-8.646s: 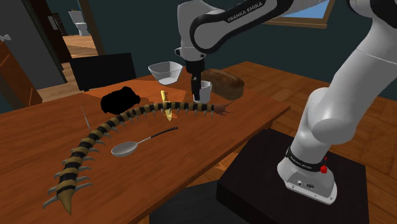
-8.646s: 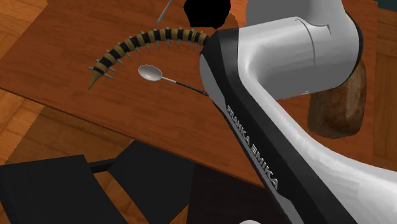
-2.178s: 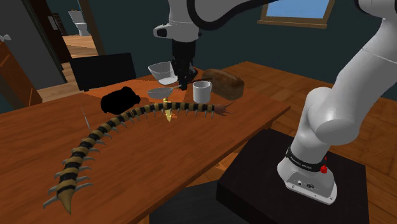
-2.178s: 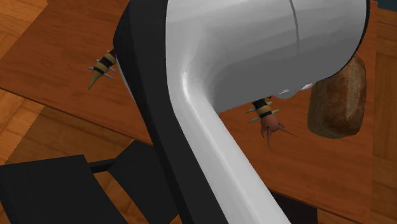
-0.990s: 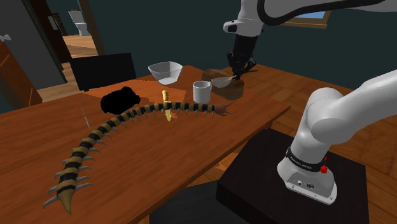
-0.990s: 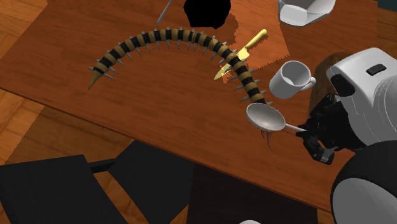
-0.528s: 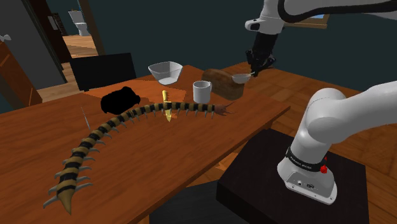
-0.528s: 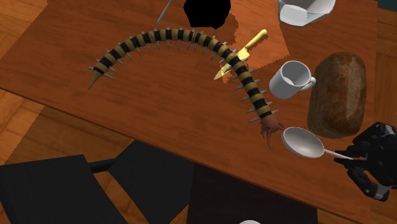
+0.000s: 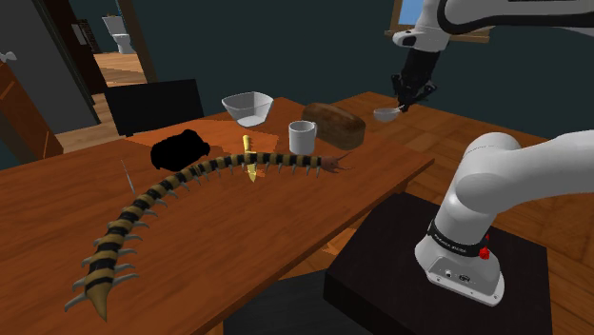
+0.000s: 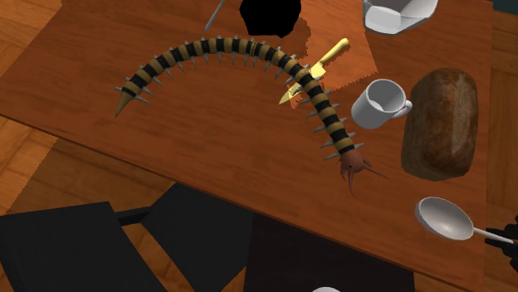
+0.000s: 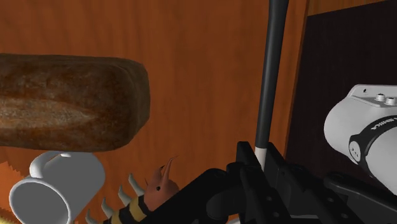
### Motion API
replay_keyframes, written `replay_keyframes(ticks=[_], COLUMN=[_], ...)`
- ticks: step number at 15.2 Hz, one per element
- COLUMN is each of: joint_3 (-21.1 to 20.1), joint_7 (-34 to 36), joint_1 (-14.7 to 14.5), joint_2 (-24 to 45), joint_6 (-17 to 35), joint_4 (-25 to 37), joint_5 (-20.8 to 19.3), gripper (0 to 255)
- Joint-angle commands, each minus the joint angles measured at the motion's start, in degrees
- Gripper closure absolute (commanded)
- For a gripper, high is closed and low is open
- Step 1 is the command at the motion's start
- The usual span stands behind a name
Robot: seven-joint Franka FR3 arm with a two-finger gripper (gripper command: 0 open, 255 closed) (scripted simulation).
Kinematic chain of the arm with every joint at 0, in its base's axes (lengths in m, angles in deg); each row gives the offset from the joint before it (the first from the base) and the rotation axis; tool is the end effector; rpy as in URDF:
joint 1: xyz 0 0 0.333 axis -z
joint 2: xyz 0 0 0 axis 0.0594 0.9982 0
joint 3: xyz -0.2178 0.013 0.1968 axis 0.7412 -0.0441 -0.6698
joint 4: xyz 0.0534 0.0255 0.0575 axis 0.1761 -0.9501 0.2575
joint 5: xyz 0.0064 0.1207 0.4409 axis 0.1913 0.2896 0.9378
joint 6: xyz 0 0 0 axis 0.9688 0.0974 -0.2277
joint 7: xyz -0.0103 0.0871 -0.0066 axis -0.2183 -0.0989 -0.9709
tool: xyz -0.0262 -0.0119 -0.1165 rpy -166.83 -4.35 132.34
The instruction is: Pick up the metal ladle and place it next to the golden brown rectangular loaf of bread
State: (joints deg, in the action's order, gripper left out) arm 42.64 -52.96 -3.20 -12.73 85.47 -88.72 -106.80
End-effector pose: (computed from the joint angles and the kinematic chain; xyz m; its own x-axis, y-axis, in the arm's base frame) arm 0.3158 -0.1652 0.5118 0.2082 0.9777 0.0262 0.9709 -0.2098 0.1155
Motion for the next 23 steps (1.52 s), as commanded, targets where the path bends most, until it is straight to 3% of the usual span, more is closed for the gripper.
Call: replay_keyframes(ticks=[1, 23], joint_3=[0.76, 7.63], joint_7=[-0.39, -0.25], joint_1=[0.34, 3.84], joint_2=[-0.19, 0.28], joint_6=[0.95, 17.17], joint_4=[-1.10, -17.17], joint_5=[-0.67, -7.62], gripper=[255, 255])
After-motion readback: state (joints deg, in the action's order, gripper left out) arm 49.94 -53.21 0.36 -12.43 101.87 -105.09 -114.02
